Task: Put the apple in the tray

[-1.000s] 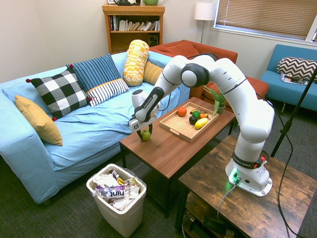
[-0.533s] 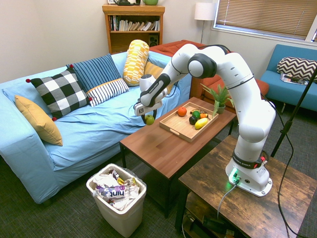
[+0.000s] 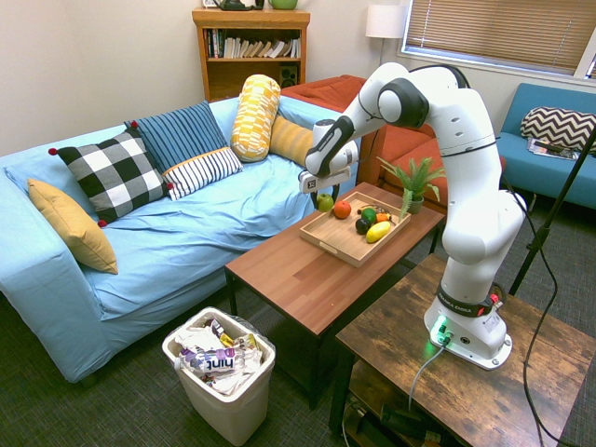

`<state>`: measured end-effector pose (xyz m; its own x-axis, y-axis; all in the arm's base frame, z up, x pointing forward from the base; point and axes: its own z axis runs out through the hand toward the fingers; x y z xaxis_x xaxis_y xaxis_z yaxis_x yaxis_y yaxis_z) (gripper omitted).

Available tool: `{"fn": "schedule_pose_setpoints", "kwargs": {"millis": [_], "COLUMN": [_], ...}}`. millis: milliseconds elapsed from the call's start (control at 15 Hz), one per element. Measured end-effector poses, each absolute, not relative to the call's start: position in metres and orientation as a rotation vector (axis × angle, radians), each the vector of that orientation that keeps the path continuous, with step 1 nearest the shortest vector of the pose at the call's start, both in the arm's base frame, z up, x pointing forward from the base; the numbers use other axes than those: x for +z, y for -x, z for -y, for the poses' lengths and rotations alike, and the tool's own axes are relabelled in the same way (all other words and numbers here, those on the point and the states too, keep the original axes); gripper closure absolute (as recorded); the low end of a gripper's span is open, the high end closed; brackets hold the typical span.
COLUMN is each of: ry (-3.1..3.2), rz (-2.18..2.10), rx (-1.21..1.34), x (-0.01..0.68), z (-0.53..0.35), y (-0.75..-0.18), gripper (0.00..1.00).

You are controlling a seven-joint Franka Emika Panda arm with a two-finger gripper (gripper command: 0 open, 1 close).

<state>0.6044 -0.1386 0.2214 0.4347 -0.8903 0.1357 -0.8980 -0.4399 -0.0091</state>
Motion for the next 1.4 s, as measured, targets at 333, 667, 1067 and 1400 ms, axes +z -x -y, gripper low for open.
{"fn": "schedule_pose_setpoints", "kwargs": {"millis": [333,667,1067,1400], "ry": [-2.594,-2.593,-2.594,-2.605], "rz": [1.647,1.635,1.637,1.635], "rx": [0.076,-0.035,-0.122,-0.131], "x": [0.191,0.154,0.122,0.114], "z": [0.167,0.167,0.173,0.177], "y": [-0.576,-0.558,-0.545,-0.542], "gripper": [1.00,1.00,0.00,0.00]}}
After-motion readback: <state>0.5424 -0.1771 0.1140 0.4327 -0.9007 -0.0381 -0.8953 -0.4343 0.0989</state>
